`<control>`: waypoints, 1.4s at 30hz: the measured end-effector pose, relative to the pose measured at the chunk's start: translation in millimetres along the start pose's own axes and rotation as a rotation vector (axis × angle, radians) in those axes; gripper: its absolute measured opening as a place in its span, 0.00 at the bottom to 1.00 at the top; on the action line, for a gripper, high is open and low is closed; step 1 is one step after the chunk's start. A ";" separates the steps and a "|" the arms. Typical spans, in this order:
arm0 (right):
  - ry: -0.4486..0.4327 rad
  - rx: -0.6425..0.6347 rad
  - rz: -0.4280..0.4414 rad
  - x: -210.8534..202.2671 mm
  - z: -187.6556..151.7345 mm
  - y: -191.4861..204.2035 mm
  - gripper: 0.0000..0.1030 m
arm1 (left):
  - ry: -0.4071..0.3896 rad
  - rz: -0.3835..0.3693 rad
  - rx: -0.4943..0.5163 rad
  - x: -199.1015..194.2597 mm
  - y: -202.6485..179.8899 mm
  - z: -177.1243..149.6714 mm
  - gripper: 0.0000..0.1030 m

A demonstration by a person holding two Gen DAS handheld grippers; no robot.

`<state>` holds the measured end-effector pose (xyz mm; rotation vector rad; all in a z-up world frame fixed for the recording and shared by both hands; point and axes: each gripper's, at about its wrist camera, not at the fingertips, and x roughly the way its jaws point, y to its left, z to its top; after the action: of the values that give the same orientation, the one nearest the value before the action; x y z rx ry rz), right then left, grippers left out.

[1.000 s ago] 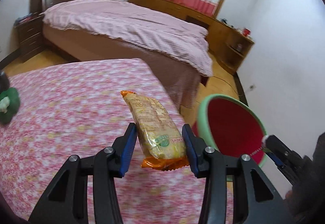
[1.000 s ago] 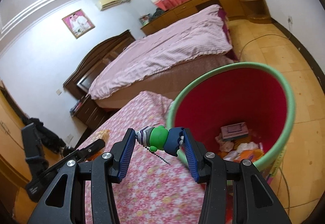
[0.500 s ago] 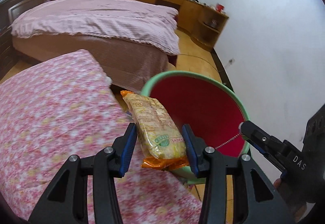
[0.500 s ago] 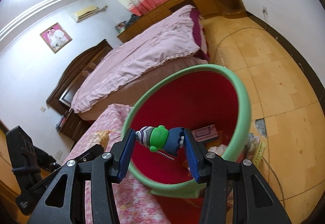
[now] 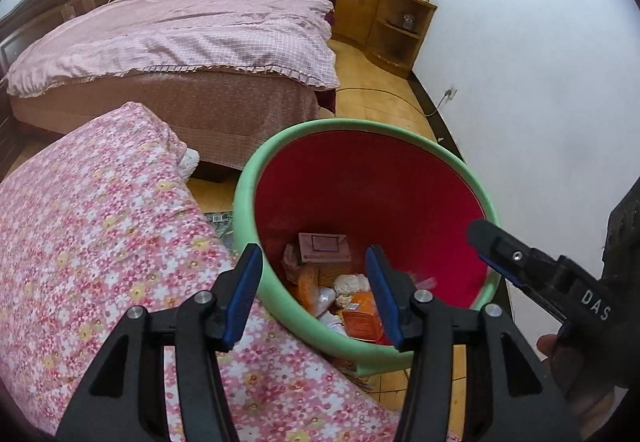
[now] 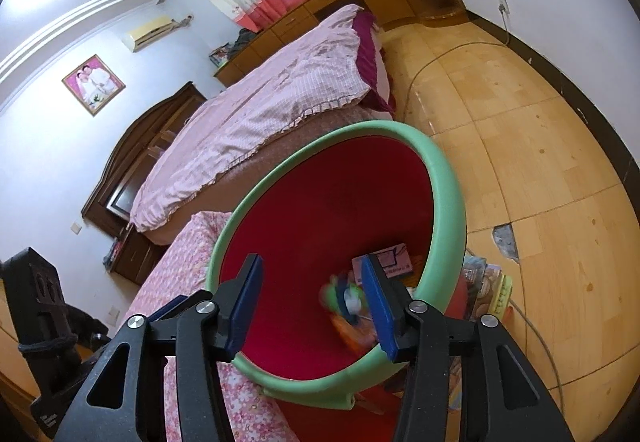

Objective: Collect trash

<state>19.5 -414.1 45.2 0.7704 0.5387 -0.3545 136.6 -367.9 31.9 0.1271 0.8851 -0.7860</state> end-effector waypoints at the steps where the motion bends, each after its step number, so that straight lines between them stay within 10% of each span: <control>1: 0.000 -0.002 0.002 -0.9 0.3 0.7 0.55 | 0.000 0.004 -0.006 -1.2 2.1 -0.9 0.52; 42: -0.026 -0.335 0.119 -85.4 -95.1 115.9 0.74 | -0.191 0.331 -0.217 -192.2 81.0 -108.3 0.52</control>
<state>-24.1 -257.5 102.8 0.4709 0.5087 -0.1576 47.6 -157.3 86.3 0.0057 0.7373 -0.3834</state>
